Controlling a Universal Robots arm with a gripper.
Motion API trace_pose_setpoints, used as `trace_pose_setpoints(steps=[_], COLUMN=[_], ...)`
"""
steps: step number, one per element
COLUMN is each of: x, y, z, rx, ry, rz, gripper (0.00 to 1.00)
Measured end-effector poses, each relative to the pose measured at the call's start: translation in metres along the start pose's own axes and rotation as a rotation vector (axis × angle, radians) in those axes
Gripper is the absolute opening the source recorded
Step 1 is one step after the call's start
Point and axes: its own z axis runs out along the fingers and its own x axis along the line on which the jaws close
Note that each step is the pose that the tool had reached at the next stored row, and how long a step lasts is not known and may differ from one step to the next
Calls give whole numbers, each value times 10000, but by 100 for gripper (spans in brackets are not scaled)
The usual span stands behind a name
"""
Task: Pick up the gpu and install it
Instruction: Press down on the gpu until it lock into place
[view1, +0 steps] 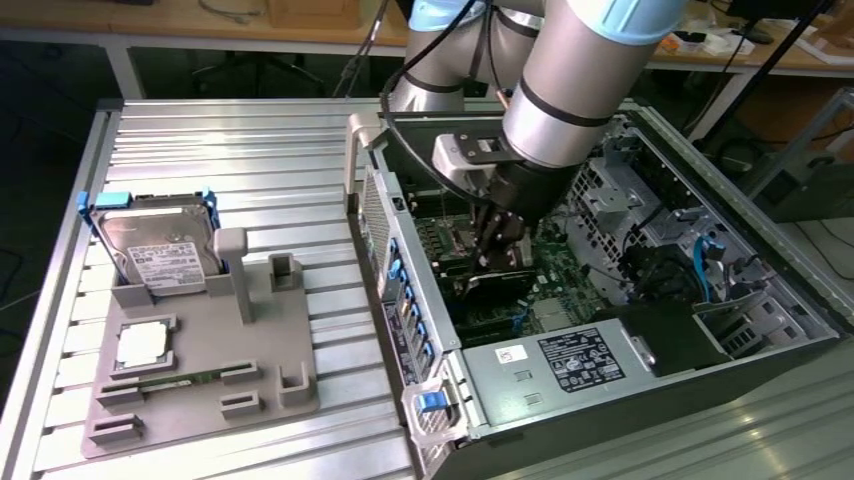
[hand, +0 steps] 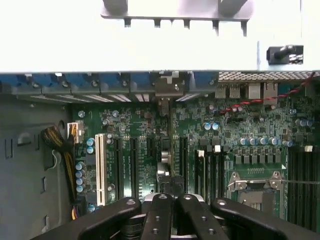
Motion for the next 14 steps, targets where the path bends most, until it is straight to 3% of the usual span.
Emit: trace_pose_setpoints(steps=[11, 14], x=[10, 10], y=[335, 352], z=[12, -10], rx=[-11, -181], ry=[2, 4], rz=[1, 7], gripper=[11, 11])
